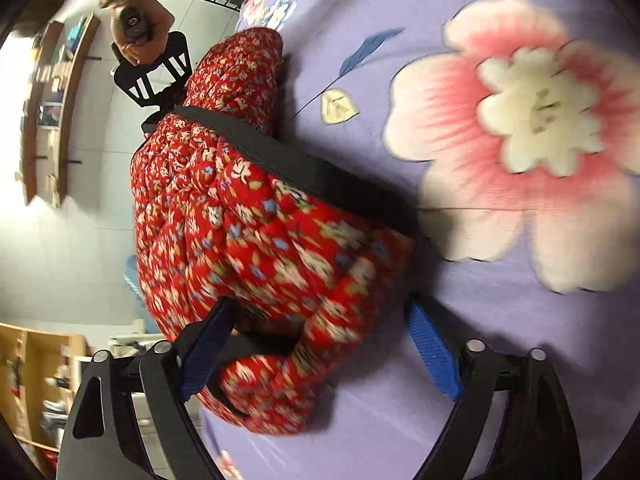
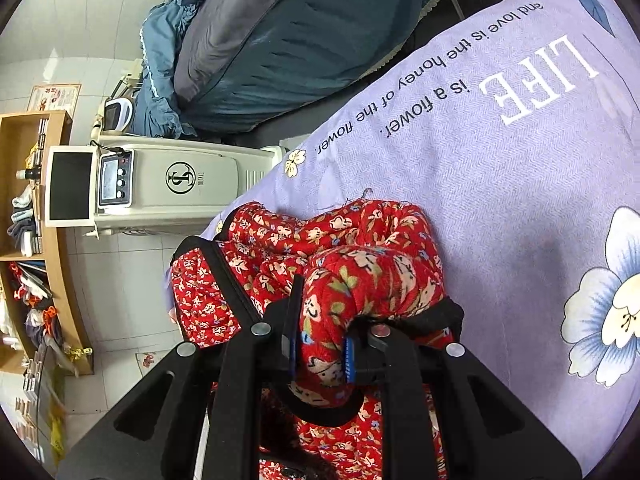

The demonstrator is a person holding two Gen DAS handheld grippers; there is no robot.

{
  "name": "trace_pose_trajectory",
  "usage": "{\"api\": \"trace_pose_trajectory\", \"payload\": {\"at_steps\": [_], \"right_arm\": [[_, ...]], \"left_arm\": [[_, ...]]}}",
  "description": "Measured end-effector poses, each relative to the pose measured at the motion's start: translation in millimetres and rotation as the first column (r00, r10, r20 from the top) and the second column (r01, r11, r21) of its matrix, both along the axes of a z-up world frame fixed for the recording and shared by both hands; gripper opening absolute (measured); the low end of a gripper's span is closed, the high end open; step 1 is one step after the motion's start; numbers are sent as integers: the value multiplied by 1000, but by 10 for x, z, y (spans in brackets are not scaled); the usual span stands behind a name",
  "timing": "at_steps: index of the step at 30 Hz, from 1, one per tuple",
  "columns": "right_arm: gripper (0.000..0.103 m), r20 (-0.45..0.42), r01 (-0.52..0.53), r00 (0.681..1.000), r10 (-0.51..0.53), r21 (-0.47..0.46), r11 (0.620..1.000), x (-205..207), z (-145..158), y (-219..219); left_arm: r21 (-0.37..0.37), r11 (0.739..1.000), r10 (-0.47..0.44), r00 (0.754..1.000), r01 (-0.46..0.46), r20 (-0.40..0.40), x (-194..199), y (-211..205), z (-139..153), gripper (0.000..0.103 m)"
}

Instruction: Fold large clothes

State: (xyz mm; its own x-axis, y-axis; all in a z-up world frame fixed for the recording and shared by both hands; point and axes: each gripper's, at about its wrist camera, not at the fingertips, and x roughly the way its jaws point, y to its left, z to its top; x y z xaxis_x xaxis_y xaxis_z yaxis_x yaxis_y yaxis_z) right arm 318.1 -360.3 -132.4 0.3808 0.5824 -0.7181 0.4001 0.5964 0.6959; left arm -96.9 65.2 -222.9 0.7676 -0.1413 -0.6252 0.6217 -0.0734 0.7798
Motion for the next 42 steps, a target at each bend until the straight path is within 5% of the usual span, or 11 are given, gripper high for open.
{"api": "trace_pose_trajectory", "payload": {"at_steps": [4, 10, 15, 19, 22, 26, 32, 35, 37, 40, 42], "right_arm": [[17, 3, -13, 1000, 13, -5, 1000, -19, 25, -9], [17, 16, -62, 998, 62, -4, 998, -53, 119, -88], [17, 30, -71, 997, 71, 24, 997, -108, 118, -141], [17, 41, -41, 998, 38, 80, 996, -153, 165, -240], [17, 43, 31, 998, -39, 177, 984, -210, 165, -420], [17, 11, 60, 998, -63, 201, 978, -254, 89, -489], [24, -94, 188, 981, -167, 314, 930, -279, -281, -533], [35, -88, 226, 974, -208, 360, 905, -324, -297, -530], [66, -53, 242, 969, -242, 416, 877, -349, -220, -556], [76, -1, 302, 939, -343, 477, 826, -438, 4, -781], [76, 66, 231, 960, -271, 353, 906, -408, 255, -867]], "left_arm": [[-116, 981, 138, 982, -153, -133, 376, -134, 345, 24], [-393, 808, 349, 894, -438, -279, 1178, 183, 1491, 19], [-564, 374, 528, 669, -736, -523, 2537, 950, 2347, 16], [-511, 105, 534, 482, -853, -695, 3474, 1531, 2316, 16], [-345, -36, 493, 283, -938, -822, 4026, 1785, 1862, 16], [-153, -129, 467, 76, -980, -881, 4347, 1856, 1209, 16], [-139, -134, 495, 55, -981, -867, 4456, 1810, 887, 48], [-150, -206, 501, 27, -967, -865, 4441, 2013, 892, 92], [-177, -262, 423, 52, -949, -905, 4361, 2265, 957, 94], [-161, -391, 303, 38, -906, -952, 4208, 2691, 1029, 94], [-162, -450, 260, 44, -878, -965, 4108, 2875, 1092, 94]]}}
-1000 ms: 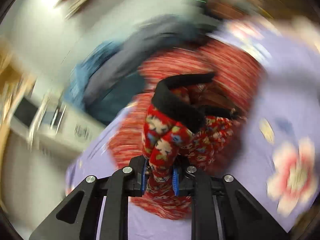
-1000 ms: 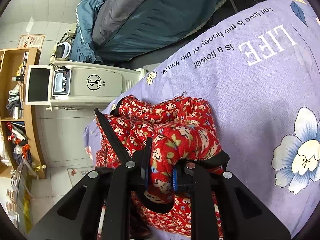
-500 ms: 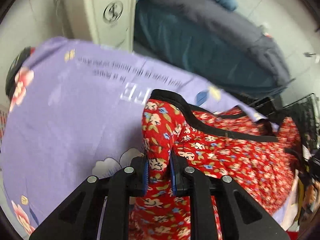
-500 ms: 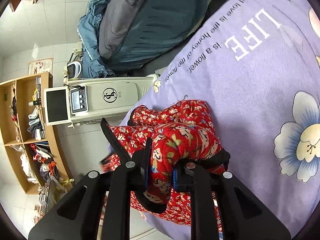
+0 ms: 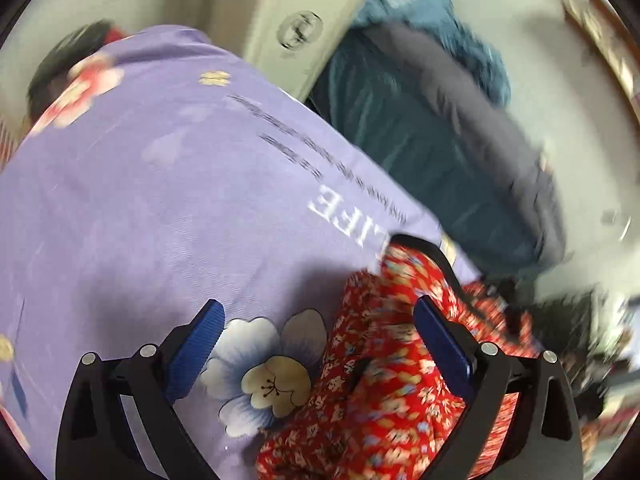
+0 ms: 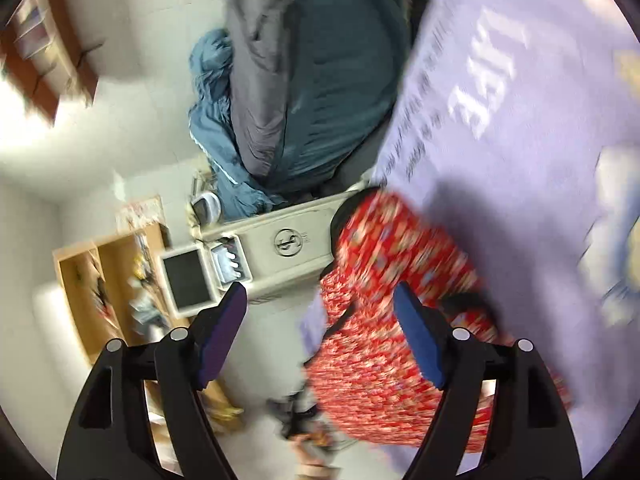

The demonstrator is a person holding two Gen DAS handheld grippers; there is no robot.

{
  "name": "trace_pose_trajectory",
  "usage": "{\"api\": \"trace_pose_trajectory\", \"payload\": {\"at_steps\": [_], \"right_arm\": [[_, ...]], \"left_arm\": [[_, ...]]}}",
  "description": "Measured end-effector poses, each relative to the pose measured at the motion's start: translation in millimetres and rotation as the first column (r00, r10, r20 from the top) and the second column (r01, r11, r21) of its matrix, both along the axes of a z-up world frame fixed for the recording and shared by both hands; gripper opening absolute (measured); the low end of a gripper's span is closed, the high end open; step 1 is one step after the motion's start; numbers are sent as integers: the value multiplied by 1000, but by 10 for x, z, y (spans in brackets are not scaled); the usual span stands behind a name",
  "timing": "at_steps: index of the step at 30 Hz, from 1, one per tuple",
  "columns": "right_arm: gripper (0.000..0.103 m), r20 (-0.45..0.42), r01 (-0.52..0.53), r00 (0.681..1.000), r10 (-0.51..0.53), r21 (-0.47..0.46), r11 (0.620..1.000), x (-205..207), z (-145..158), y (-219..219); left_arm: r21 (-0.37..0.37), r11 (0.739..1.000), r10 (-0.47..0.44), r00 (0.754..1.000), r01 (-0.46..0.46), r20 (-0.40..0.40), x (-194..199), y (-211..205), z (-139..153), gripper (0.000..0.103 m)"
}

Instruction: Fold large clothes

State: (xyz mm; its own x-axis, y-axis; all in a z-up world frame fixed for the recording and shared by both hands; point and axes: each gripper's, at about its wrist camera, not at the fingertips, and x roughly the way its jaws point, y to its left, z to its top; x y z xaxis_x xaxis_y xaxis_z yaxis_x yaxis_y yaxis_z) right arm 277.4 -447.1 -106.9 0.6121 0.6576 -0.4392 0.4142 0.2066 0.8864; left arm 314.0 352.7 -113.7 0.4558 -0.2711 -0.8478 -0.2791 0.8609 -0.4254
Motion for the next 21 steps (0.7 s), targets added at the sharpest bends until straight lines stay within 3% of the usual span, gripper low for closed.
{"api": "trace_pose_trajectory", "payload": {"at_steps": [1, 2, 4, 5, 7, 10, 11, 13, 14, 16, 17, 18, 19, 21], "right_arm": [[76, -1, -60, 998, 61, -114, 992, 26, 112, 26], [76, -24, -156, 987, 156, -311, 937, 51, 285, 122], [76, -74, -284, 955, 287, -505, 815, 31, 421, 381], [76, -93, -340, 933, 349, -548, 764, -15, 428, 538], [76, -121, -399, 904, 409, -582, 709, -127, 369, 751], [74, -217, -477, 865, 453, -638, 605, -354, 124, 1030], [71, -239, -491, 858, 456, -643, 588, -426, 46, 1069], [48, -255, -526, 840, 479, -604, 599, -516, -132, 1194], [47, -253, -513, 848, 467, -616, 598, -545, -143, 1200], [33, -224, -476, 867, 446, -640, 603, -577, -97, 1195], [31, -216, -461, 874, 436, -651, 603, -581, -55, 1191], [25, -210, -452, 878, 431, -662, 598, -597, -26, 1213], [20, -195, -439, 881, 430, -676, 592, -599, 31, 1219], [18, -160, -402, 894, 419, -700, 591, -577, 146, 1221]], "left_arm": [[-17, 1000, 0, 1000, 0, 5, -71, 43, 28, 94], [-27, 999, -18, 1000, 19, 7, -123, 32, 45, 94], [-21, 995, -98, 995, 98, 11, -297, -91, 73, 94], [-14, 992, -127, 992, 127, 13, -362, -146, 79, 94], [-21, 985, -170, 985, 170, 25, -578, -278, 61, 94], [-43, 985, -164, 986, 165, 24, -889, -348, -34, 94], [-42, 984, -172, 985, 173, 16, -948, -371, -74, 94], [-38, 976, -213, 977, 213, -9, -1051, -475, -159, 94], [-44, 975, -220, 976, 219, -7, -1070, -493, -187, 94], [-28, 970, -240, 971, 240, 4, -1072, -575, -221, 91], [8, 966, -260, 966, 260, 9, -1046, -631, -221, 75], [31, 956, -291, 956, 291, 14, -1021, -695, -196, 66], [50, 945, -323, 946, 322, 23, -964, -772, -158, 48], [116, 937, -337, 941, 331, 33, -861, -872, -75, 40]]}}
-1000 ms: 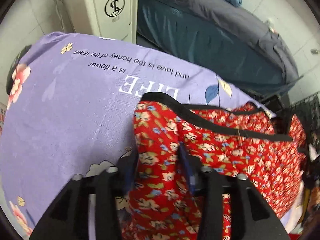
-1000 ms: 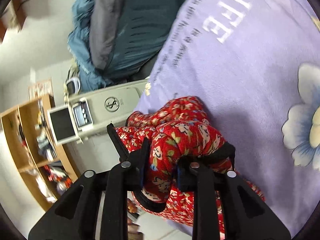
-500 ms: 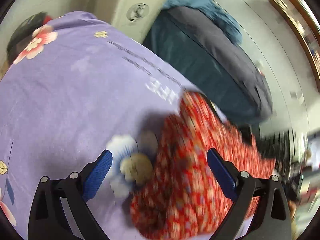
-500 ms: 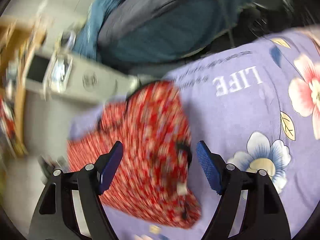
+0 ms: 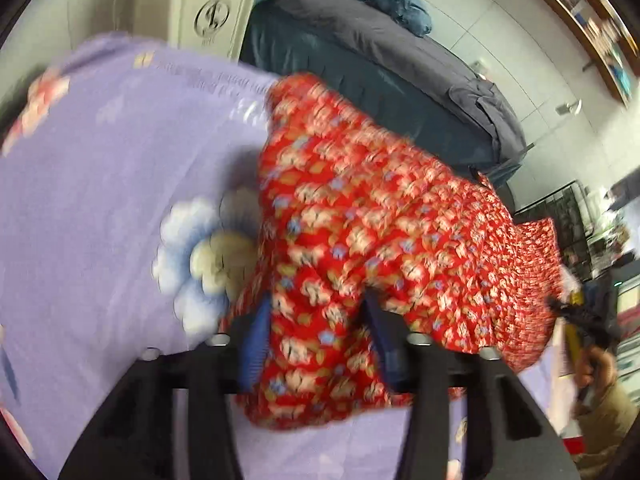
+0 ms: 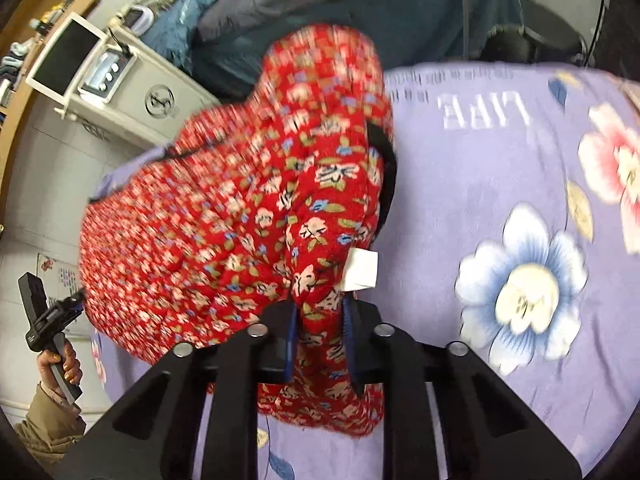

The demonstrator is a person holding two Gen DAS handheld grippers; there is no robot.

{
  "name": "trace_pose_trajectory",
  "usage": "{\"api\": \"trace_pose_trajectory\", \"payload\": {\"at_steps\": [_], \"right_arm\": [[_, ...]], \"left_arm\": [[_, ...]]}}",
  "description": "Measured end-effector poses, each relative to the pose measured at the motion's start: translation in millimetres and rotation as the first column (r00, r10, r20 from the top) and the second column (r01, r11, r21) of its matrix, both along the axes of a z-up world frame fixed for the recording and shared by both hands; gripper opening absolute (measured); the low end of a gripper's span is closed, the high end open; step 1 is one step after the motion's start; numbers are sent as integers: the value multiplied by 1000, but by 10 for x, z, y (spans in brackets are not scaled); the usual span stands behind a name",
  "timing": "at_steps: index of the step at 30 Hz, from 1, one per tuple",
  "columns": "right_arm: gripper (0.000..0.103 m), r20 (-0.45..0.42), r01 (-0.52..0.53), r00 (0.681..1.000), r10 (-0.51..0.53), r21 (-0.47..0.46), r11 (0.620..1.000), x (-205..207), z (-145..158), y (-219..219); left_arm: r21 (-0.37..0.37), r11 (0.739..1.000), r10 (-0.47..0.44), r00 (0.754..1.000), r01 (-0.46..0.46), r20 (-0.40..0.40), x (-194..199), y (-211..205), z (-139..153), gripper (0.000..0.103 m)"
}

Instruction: Fold large clothes

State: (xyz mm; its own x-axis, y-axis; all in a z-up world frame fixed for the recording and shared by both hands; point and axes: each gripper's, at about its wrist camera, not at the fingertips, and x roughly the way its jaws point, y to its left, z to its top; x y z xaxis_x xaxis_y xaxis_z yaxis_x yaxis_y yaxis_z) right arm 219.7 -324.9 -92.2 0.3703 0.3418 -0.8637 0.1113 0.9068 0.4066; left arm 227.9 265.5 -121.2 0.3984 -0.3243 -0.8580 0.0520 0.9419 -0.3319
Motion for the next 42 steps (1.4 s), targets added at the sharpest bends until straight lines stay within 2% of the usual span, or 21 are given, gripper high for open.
{"api": "trace_pose_trajectory", "payload": {"at_steps": [3, 6, 7, 8, 9, 10, 11, 12, 15, 16, 19, 22, 25, 27, 29, 34, 37, 42], "right_arm": [[17, -1, 33, 999, -33, -20, 999, 31, -11, -71], [18, -96, 108, 990, -105, 19, 994, 71, -322, -160], [24, -146, 142, 980, -132, 60, 988, 66, -456, -184], [29, -160, 182, 973, -166, 91, 979, 44, -499, -196], [44, -152, 211, 969, -194, 106, 972, 1, -488, -231], [66, -139, 219, 969, -203, 105, 970, -34, -458, -267], [74, -119, 215, 972, -203, 97, 972, -81, -415, -292], [79, -102, 207, 975, -198, 92, 974, -130, -376, -311], [79, -90, 209, 976, -198, 133, 969, -287, -296, -486], [82, -90, 218, 975, -205, 158, 963, -360, -288, -569], [83, -94, 211, 976, -196, 192, 958, -536, -324, -761], [83, -111, 183, 981, -162, 221, 958, -633, -443, -839], [83, -110, 160, 985, -134, 273, 949, -554, -522, -684], [83, -104, 141, 988, -114, 300, 943, -460, -557, -540], [83, -107, 117, 990, -88, 309, 944, -374, -590, -438], [84, -146, 99, 988, -57, 300, 949, -171, -780, -343], [93, -164, 106, 985, -57, 302, 947, -157, -890, -358], [93, -160, 89, 986, -40, 314, 945, -110, -937, -345]], "left_arm": [[82, 997, 8, 1000, -8, -2, 231, -99, -40, 35], [90, 995, 41, 994, -32, -100, 391, -98, -329, 39], [91, 995, 62, 991, -51, -121, 410, -96, -386, 47], [99, 993, 80, 990, -68, -118, 411, -79, -380, 59], [114, 990, 99, 991, -88, -93, 389, -57, -345, 65], [123, 987, 111, 991, -102, -71, 354, -24, -306, 76], [124, 986, 121, 991, -113, -61, 324, 12, -274, 86], [108, 986, 136, 989, -130, -53, 275, 91, -229, 88], [-16, 986, 167, 984, -168, -58, 115, 344, -106, 90], [-30, 982, 184, 981, -186, -59, 62, 423, -76, 91], [-13, 982, 188, 981, -189, -55, -10, 548, -41, 92], [-45, 989, 136, 988, -139, -75, 23, 503, -68, 92], [-96, 992, 69, 993, -78, -94, 103, 369, -93, 92], [-75, 996, 40, 994, -47, -99, 169, 269, -139, 92], [-43, 999, 17, 993, -22, -117, 255, 185, -236, 97], [97, 993, -47, 990, 60, -129, 427, 61, -531, 99], [60, 998, -22, 976, 35, -214, 526, 70, -704, 99], [-56, 998, -15, 955, -2, -296, 611, 188, -872, 99]]}}
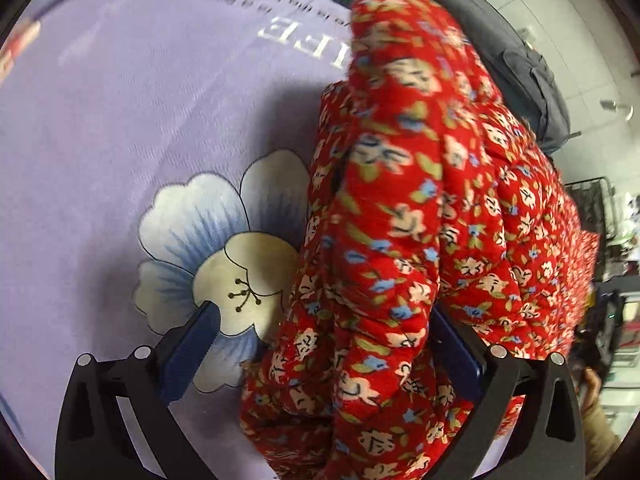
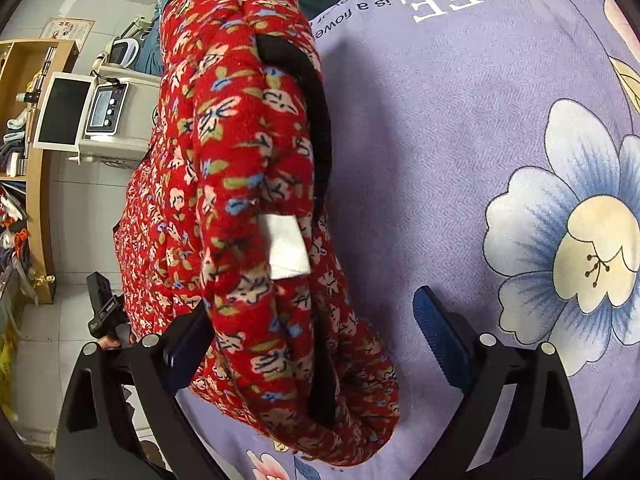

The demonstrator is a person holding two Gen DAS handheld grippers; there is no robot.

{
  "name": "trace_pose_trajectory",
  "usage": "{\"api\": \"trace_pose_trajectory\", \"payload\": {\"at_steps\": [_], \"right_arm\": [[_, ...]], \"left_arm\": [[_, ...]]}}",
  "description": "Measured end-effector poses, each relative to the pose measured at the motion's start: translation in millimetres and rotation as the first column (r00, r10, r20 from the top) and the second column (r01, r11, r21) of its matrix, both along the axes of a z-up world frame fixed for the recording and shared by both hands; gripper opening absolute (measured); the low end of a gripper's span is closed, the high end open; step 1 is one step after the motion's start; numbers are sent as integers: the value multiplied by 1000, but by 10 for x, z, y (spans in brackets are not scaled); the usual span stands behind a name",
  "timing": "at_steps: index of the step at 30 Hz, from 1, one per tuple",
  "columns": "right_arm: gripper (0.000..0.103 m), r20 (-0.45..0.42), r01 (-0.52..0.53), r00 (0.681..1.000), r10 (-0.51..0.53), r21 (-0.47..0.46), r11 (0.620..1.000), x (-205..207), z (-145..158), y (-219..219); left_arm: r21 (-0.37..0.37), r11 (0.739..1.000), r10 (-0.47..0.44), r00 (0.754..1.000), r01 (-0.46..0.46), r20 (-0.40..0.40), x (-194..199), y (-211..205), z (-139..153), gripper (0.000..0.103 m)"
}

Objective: Fold large clothes
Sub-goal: 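Lift the folded jacket with both grippers and carry it toward the massage bed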

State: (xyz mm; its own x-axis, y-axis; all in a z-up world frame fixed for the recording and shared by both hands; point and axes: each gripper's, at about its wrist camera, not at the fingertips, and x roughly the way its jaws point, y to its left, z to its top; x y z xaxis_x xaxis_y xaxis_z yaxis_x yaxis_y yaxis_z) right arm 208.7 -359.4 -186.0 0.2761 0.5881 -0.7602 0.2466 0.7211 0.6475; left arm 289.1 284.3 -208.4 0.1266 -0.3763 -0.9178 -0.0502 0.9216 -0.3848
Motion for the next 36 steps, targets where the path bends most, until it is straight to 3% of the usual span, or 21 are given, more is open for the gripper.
{"api": "trace_pose_trajectory", "payload": {"at_steps": [5, 8, 12, 17, 19, 21, 24, 29, 32, 36], "right_arm": [[93, 3, -27, 1000, 27, 43, 999, 65, -48, 5], [93, -25, -8, 1000, 11, 120, 993, 149, -182, 48], [98, -34, 20, 999, -13, 195, 981, 135, -307, 53], [98, -28, 40, 999, -34, 229, 973, 180, -390, 76], [98, -33, 36, 999, -30, 236, 971, 187, -383, 81], [98, -52, 28, 999, -13, 286, 958, 234, -401, 134], [98, -63, 16, 998, 3, 301, 954, 273, -434, 188], [98, -39, 35, 999, -25, 283, 959, 419, -460, 393], [99, -36, 42, 999, -36, 186, 982, 479, -427, 540], [91, -11, 59, 998, -58, 135, 989, 403, -375, 578]], "left_arm": [[-77, 997, 10, 1000, -12, -26, 1, 94, -109, 99], [-152, 987, 48, 997, -56, -52, -11, 179, -222, 99], [-186, 980, 63, 997, -72, -55, -29, 206, -278, 99], [-299, 950, 64, 994, -88, -89, -6, 249, -381, 99], [-397, 913, 60, 993, -96, -103, -6, 305, -428, 99], [-435, 895, 58, 993, -98, -104, -7, 357, -478, 98], [-424, 901, 53, 993, -93, -106, 31, 347, -583, 99], [-375, 925, 23, 996, -56, -91, 212, 147, -510, 99], [-264, 964, 14, 997, -35, -78, 268, -12, -472, 99], [-198, 980, 18, 1000, -20, -15, 211, -94, -363, 96]]}}
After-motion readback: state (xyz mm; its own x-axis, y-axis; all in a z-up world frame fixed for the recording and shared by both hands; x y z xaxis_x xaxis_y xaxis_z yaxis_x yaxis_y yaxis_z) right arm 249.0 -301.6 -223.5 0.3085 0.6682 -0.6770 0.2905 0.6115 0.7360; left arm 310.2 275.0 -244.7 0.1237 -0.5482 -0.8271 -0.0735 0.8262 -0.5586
